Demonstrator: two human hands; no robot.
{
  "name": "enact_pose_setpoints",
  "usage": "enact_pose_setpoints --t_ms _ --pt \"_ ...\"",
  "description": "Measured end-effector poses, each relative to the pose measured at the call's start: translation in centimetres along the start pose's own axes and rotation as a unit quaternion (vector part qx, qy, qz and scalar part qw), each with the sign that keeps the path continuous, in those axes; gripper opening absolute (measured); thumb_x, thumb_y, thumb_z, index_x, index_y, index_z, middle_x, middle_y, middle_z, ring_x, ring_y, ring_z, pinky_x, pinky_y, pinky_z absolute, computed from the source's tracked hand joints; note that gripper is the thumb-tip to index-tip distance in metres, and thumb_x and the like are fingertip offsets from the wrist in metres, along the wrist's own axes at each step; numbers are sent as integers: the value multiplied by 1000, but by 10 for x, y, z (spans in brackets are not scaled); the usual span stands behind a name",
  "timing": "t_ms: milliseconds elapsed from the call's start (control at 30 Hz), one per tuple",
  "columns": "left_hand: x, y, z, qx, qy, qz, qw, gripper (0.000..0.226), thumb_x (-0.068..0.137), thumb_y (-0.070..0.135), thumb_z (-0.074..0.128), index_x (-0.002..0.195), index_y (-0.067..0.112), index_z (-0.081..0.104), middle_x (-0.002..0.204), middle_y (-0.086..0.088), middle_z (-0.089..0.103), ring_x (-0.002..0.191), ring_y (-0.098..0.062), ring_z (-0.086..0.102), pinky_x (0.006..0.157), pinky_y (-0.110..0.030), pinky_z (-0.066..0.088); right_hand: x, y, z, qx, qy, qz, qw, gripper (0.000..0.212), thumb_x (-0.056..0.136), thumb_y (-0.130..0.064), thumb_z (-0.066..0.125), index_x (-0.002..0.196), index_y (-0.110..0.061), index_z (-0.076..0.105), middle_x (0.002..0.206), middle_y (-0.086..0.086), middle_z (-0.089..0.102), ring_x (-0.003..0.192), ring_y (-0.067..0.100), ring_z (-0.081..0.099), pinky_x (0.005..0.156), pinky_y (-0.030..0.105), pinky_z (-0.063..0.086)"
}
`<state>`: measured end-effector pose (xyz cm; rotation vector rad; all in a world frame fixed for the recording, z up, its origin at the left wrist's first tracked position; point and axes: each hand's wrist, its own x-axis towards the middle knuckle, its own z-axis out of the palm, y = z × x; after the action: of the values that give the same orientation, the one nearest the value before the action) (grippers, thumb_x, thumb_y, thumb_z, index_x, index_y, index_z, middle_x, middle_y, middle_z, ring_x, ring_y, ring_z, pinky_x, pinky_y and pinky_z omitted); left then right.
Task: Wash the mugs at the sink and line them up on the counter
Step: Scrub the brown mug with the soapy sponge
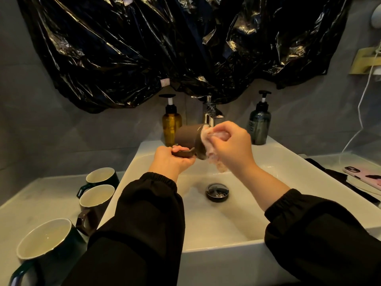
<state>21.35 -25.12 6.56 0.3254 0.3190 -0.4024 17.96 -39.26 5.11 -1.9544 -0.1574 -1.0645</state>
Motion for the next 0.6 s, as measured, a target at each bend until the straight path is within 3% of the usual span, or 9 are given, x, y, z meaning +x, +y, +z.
enact_pose_setpoints --t_ms 100,200,300,500,600 --pt "1 2 0 -13 -5 -2 1000 28 101 17 28 77 10 40 54 2 32 47 -10 31 66 -38 44 -12 4 12 -70 -52 -98 991 8 79 -7 73 86 -10 70 87 0 61 78 9 54 67 7 39" --pt "0 6 -1 -21 -8 -5 1000 24 100 13 30 80 9 42 60 2 37 48 -9 32 60 -36 41 -14 16 14 -129 -96 -100 982 7 77 -5 74 84 -7 72 85 2 62 76 15 56 65 16 41" --pt "0 7 -1 -21 -21 -14 999 22 100 13 32 83 9 44 72 3 43 55 -6 36 51 -32 40 -9 28 10 -127 -79 18 989 9 80 -2 67 84 -9 72 82 0 61 74 11 55 65 17 40" --pt "2 3 0 5 -24 -19 1000 27 101 17 32 78 10 44 52 1 35 46 -7 29 57 -32 40 10 29 -1 59 12 216 974 19 83 -1 60 83 -16 71 77 -2 66 78 12 62 65 21 50" --pt "1 -2 1 35 -28 -22 999 33 101 19 29 72 10 41 44 1 34 39 -8 29 60 -28 40 18 26 -6 134 52 246 959 20 86 -1 58 91 -15 71 85 1 68 85 18 65 69 25 53"
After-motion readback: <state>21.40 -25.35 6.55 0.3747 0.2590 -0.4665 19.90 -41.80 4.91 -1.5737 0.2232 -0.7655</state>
